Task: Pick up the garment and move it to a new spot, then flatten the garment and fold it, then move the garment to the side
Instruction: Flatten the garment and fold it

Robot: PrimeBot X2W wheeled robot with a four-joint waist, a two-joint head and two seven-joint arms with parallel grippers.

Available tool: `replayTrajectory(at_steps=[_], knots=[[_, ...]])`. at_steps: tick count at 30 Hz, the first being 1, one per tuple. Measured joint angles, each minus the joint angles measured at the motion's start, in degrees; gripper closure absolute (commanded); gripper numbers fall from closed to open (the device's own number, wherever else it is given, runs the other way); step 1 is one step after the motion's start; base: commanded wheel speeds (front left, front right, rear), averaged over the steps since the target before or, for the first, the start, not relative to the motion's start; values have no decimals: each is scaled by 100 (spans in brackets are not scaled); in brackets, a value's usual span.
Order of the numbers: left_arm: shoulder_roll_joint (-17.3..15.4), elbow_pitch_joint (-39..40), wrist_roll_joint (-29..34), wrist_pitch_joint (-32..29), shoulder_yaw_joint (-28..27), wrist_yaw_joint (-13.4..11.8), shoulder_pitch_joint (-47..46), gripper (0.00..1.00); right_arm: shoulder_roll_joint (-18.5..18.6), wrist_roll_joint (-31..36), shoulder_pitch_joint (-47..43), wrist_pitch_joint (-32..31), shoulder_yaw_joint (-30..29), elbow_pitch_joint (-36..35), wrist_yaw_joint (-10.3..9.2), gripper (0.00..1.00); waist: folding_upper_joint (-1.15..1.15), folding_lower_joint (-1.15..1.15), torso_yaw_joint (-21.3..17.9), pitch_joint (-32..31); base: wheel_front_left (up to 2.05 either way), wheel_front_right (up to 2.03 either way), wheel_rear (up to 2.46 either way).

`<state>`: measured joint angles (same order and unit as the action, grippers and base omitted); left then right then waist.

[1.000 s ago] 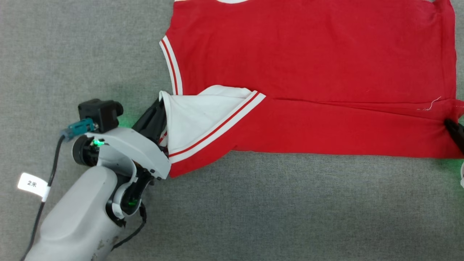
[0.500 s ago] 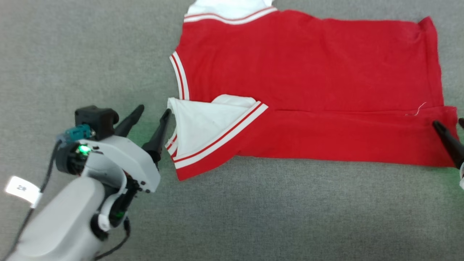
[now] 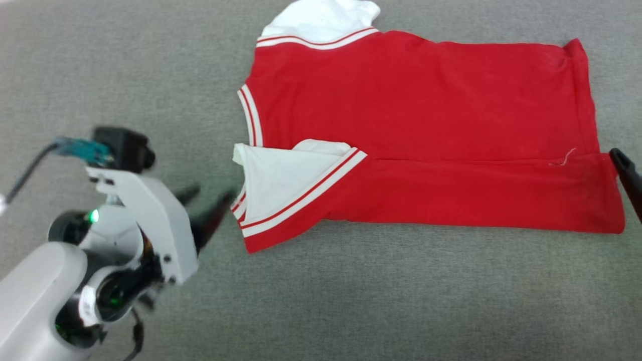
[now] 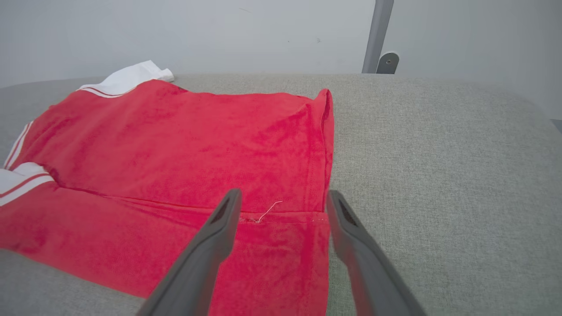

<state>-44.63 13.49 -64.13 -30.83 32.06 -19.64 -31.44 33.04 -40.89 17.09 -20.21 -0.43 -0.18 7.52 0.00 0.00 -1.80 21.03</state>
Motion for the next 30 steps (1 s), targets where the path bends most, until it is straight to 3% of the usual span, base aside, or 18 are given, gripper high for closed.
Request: replayTrajectory(at_steps=[2, 5, 12, 20, 21, 22, 23, 30], knots=[[-198, -46, -90, -545, 193, -19, -15, 0, -83, 18, -3, -25, -2, -55, 0, 0, 0, 0, -49, 7, 0, 0, 0], [-1, -103, -544, -761, 91, -101, -26, 0, -202, 53, -3, -48, 33, -78, 0, 0, 0, 0, -138, 35, 0, 0, 0], [19, -542, -631, -1133, 223, -151, -172, 0, -286, 70, 20, -51, 66, -23, 0, 0, 0, 0, -303, 206, 0, 0, 0], [259, -1065, -699, -1350, 361, 97, -491, 0, -299, 69, 159, -21, 157, 122, 0, 0, 0, 0, -464, 358, 0, 0, 0], [293, -1150, -700, -1343, 363, 135, -508, 12, -302, 66, 180, -21, 176, 140, 0, 0, 0, 0, -484, 364, 0, 0, 0], [328, -1226, -706, -1312, 356, 177, -524, 73, -305, 65, 201, -24, 197, 160, 0, 0, 0, 0, -502, 366, 0, 0, 0], [358, -1316, -724, -1277, 347, 219, -531, 100, -303, 62, 208, -57, 233, 172, 0, 0, 0, 0, -519, 363, 0, 0, 0], [435, -1573, -731, -1072, 352, 405, -453, 100, 13, -99, 119, -727, 608, 144, 0, 0, 0, 0, -551, 248, 0, 0, 0]])
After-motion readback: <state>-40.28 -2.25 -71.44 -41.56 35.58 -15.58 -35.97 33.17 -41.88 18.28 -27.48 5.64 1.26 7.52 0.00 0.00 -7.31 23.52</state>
